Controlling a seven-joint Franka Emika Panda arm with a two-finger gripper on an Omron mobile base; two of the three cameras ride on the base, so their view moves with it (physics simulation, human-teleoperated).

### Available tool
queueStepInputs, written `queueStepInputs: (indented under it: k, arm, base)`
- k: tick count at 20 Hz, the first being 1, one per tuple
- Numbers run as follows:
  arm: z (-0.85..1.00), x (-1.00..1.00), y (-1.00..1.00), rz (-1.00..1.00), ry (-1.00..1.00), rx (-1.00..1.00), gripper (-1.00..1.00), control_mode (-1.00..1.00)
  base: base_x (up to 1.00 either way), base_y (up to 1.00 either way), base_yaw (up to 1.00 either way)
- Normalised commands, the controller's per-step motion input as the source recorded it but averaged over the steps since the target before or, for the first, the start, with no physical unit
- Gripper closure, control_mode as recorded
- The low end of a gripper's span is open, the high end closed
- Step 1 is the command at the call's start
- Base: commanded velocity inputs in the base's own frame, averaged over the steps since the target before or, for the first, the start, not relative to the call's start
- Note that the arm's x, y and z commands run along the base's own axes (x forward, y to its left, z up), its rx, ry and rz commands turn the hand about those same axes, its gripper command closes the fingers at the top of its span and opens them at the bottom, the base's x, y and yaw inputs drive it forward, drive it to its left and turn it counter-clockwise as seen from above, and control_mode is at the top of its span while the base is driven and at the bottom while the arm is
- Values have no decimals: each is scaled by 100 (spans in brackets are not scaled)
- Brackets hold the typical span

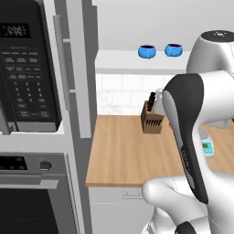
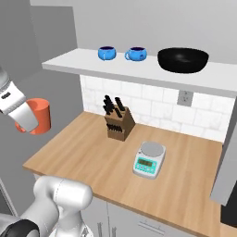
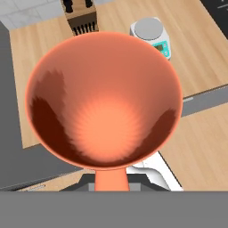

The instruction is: Gather all objects into one cabinet and sort the glasses and bowls to opposite sides.

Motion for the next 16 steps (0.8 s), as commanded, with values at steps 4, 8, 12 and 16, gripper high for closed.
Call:
queueStepInputs:
  k: [4, 8, 12, 16]
  arm:
    - [0, 0, 0, 0, 0, 0, 100, 100]
    - [0, 0, 0, 0, 0, 0, 100, 100]
    - [0, 0, 0, 0, 0, 0, 100, 100]
    - [0, 0, 0, 0, 0, 0, 100, 100]
  base:
    - [86, -74, 0]
    - [44, -87, 1]
    - [83, -97, 1]
    - [100, -86, 5]
